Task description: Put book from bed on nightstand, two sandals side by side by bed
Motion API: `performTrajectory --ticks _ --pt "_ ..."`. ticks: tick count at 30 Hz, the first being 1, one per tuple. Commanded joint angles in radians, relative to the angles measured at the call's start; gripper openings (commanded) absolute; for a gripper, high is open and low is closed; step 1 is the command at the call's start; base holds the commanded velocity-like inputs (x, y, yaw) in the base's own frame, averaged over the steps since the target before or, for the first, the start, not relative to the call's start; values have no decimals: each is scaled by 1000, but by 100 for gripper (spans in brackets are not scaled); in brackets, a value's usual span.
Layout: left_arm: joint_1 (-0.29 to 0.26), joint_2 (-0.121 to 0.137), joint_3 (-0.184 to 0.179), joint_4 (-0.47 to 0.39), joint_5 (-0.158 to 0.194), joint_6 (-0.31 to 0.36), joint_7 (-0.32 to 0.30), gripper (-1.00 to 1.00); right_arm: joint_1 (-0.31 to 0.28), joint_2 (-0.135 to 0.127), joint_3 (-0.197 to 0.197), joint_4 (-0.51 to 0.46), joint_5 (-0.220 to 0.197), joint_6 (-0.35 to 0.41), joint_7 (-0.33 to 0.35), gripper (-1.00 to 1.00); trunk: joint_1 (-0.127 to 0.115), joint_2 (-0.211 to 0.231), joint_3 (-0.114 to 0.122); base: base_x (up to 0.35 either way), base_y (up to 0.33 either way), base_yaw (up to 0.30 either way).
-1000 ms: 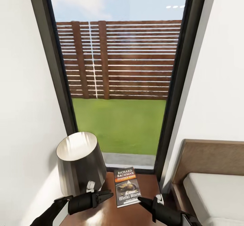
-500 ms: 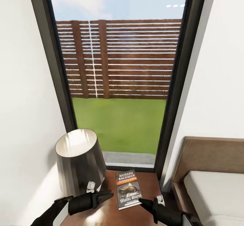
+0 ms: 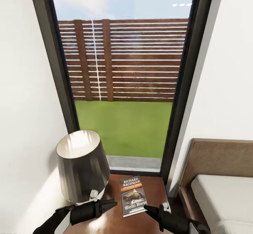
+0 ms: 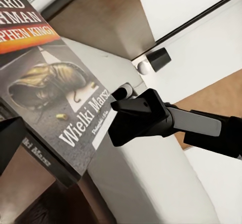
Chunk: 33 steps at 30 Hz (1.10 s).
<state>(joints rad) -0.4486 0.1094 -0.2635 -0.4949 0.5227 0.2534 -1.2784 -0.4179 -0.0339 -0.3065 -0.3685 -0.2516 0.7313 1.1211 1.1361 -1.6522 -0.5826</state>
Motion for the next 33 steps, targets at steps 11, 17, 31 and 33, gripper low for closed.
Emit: performTrajectory --ticks 11,17,31,33 --pt "-1 1 -7 1 10 10 -1 100 -1 0 -3 0 -3 7 3 -100 42 -78 -36 0 0 0" --pt "-1 2 -7 1 10 10 -1 100 -1 -1 -3 0 -3 8 3 -100 65 -120 -54 0 0 0" --pt "-1 3 -7 2 11 10 -1 100 -1 -1 -3 0 -3 8 3 -100 119 -218 -98 0 0 0" --pt "-1 3 -7 2 11 10 -1 100 -1 -1 -3 0 -3 8 3 -100 127 -232 -104 0 0 0"
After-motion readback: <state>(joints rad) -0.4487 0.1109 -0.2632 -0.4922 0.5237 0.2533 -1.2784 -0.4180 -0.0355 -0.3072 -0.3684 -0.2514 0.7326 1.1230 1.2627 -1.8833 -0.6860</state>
